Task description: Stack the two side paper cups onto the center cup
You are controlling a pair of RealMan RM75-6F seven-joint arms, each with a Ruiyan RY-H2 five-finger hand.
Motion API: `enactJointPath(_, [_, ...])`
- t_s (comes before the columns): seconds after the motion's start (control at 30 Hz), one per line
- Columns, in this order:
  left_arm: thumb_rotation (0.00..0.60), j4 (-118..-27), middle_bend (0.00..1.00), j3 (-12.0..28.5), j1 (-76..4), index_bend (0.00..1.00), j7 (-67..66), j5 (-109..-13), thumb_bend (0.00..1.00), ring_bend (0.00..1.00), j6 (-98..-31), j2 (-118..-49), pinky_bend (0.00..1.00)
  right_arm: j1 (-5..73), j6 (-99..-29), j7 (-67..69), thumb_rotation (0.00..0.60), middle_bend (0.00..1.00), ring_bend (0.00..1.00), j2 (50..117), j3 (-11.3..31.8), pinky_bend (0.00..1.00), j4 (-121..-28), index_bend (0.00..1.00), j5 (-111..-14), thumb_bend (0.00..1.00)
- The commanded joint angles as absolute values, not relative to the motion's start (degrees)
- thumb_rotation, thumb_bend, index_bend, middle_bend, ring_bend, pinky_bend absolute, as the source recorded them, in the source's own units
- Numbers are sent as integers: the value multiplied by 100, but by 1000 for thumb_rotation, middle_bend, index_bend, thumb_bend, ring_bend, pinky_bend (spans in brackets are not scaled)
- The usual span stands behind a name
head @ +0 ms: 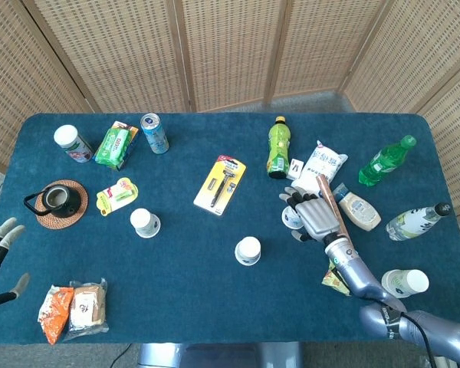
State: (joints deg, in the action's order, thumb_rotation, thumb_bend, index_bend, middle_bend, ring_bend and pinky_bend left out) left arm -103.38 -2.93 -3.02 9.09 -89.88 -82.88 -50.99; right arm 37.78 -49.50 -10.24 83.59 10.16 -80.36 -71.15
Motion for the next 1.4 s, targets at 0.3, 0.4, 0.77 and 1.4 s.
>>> enactJointPath(0.3, [600, -10375, 0, -288, -346, 0, 778, -8921, 432, 0, -8166, -5153, 0, 3783, -5180, -372, 600, 242, 254, 8637, 880, 382, -7403, 269, -7561, 425])
enactJointPath(0.4, [600, -10377, 0, -284, -351, 0, 760, -8902, 432, 0, -8150, -5159, 0, 3777, -5239, -317, 600, 260, 270, 8687, 856, 387, -7310, 295, -7611, 433])
enactJointPath(0.77, [600, -10398, 0, -290, -357, 0, 712, -8904, 432, 0, -8130, -5177, 0, 3739, -5420, -140, 600, 352, 343, 8695, 823, 410, -7272, 346, -7727, 445])
enactJointPath(1.4, [600, -10409, 0, -325, -341, 0, 775, -9000, 431, 0, -8168, -5147, 0, 3461, -6160, -491, 600, 366, 350, 7408, 715, 413, -9323, 357, -8331, 448])
